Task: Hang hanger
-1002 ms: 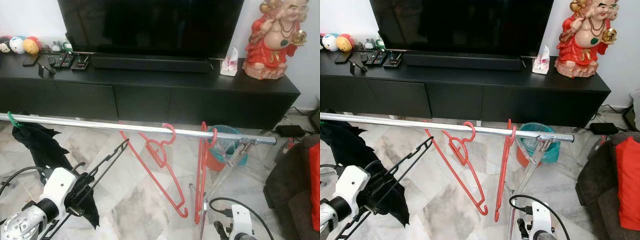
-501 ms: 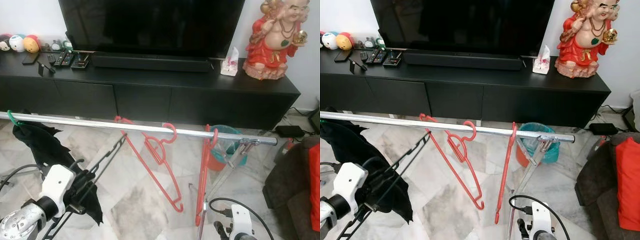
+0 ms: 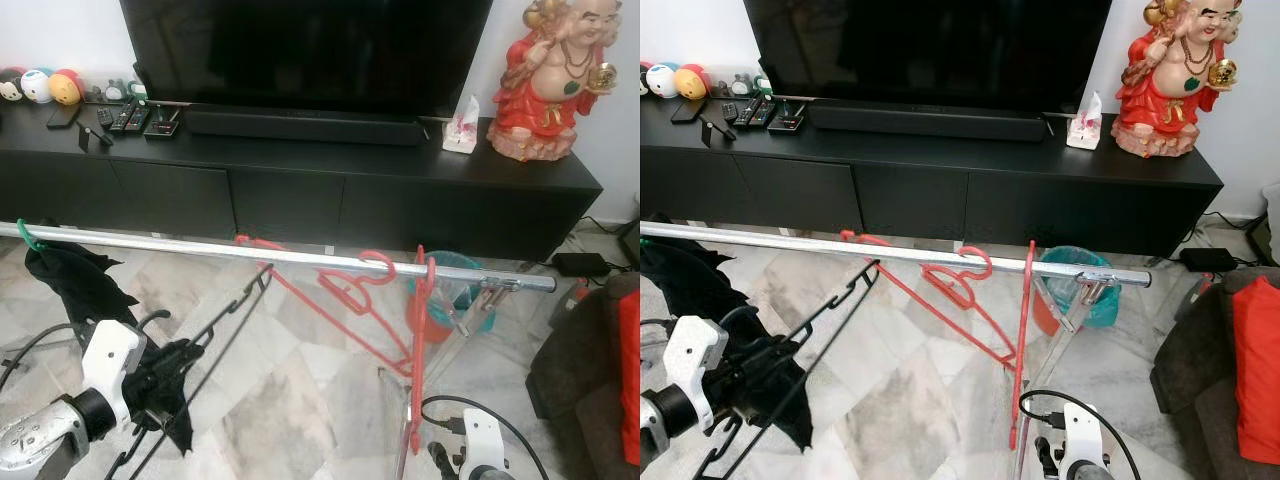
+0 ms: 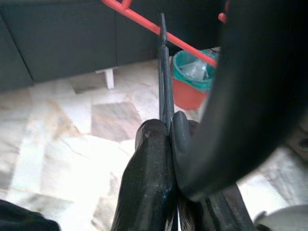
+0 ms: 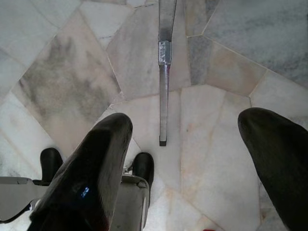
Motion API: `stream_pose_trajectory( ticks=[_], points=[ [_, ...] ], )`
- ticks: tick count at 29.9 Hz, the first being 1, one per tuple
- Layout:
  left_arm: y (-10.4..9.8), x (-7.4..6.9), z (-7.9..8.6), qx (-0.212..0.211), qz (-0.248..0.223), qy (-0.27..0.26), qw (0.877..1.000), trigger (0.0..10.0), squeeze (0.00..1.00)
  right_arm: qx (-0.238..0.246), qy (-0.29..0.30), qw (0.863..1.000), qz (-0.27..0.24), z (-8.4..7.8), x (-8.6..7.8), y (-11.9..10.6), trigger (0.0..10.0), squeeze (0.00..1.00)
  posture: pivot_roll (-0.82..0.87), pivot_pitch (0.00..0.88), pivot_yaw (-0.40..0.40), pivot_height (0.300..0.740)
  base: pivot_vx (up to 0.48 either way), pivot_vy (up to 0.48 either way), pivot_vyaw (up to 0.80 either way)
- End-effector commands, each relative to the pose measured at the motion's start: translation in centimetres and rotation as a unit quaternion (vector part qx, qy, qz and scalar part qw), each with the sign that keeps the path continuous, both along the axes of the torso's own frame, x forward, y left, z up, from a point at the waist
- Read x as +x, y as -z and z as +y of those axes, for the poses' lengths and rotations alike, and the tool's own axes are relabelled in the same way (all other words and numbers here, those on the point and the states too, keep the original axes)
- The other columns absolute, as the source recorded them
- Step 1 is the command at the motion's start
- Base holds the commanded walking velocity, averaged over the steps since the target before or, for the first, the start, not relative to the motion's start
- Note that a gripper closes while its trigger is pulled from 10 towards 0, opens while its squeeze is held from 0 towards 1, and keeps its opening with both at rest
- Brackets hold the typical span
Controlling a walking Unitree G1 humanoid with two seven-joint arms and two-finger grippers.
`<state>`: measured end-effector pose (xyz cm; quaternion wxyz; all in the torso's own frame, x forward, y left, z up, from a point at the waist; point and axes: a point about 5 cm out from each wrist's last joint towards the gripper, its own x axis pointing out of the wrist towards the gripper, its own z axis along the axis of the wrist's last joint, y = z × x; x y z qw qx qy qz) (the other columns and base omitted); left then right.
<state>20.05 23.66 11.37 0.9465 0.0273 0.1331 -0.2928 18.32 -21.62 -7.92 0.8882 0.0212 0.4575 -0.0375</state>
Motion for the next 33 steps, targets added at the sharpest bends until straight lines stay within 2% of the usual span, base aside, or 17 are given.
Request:
stream_pose_trajectory(
  ticks=[1, 8, 13, 16, 17, 19, 25, 33],
  points=[
    [-0.3, -0.2, -0.2, -0.010, 0.003, 0.011, 1.000, 10.0, 0.00, -0.004, -0.001, 1.000, 0.002, -0.2, 0.1, -0.1, 10.0, 0.00, 0.05, 0.021, -0.066, 0.740, 0.000, 0.000, 0.00],
    [0.2, -1.4, -0.3, -0.049, 0.059, 0.035, 0.996, 10.0, 0.00, -0.004, -0.002, 1.000, 0.002, -0.2, 0.1, -0.1, 10.0, 0.00, 0.05, 0.022, -0.068, 0.740, 0.000, 0.000, 0.00],
    [0.7, -2.2, -0.5, -0.055, 0.090, 0.058, 0.993, 10.0, 0.00, -0.004, -0.002, 1.000, 0.002, -0.3, 0.1, -0.1, 10.0, 0.00, 0.05, 0.021, -0.069, 0.740, 0.000, 0.000, 0.00],
    [1.2, -2.8, -0.7, -0.043, 0.114, 0.076, 0.990, 10.0, 0.00, -0.004, -0.002, 1.000, 0.002, -0.3, 0.1, -0.1, 10.0, 0.00, 0.05, 0.021, -0.069, 0.740, 0.000, 0.000, 0.00],
    [1.7, -2.9, -0.8, -0.012, 0.118, 0.078, 0.990, 10.0, 0.00, -0.005, -0.003, 1.000, 0.002, -0.3, 0.1, -0.1, 10.0, 0.00, 0.05, 0.022, -0.070, 0.740, 0.000, 0.000, 0.00],
    [2.0, -2.2, -0.9, 0.015, 0.101, 0.063, 0.993, 10.0, 0.00, -0.005, -0.003, 1.000, 0.002, -0.3, 0.1, -0.1, 10.0, 0.00, 0.05, 0.021, -0.070, 0.740, 0.000, 0.000, 0.00],
    [2.0, -1.7, -1.1, 0.014, 0.089, 0.055, 0.994, 10.0, 0.00, -0.005, -0.003, 1.000, 0.002, -0.3, 0.1, -0.1, 10.0, 0.00, 0.05, 0.021, -0.069, 0.740, 0.000, 0.000, 0.00],
    [1.8, 0.0, -1.6, 0.035, 0.036, 0.012, 0.999, 10.0, 0.00, -0.004, -0.003, 1.000, 0.003, -0.2, 0.1, -0.1, 10.0, 0.00, 0.05, 0.022, -0.066, 0.740, 0.000, 0.000, 0.00]
  ],
)
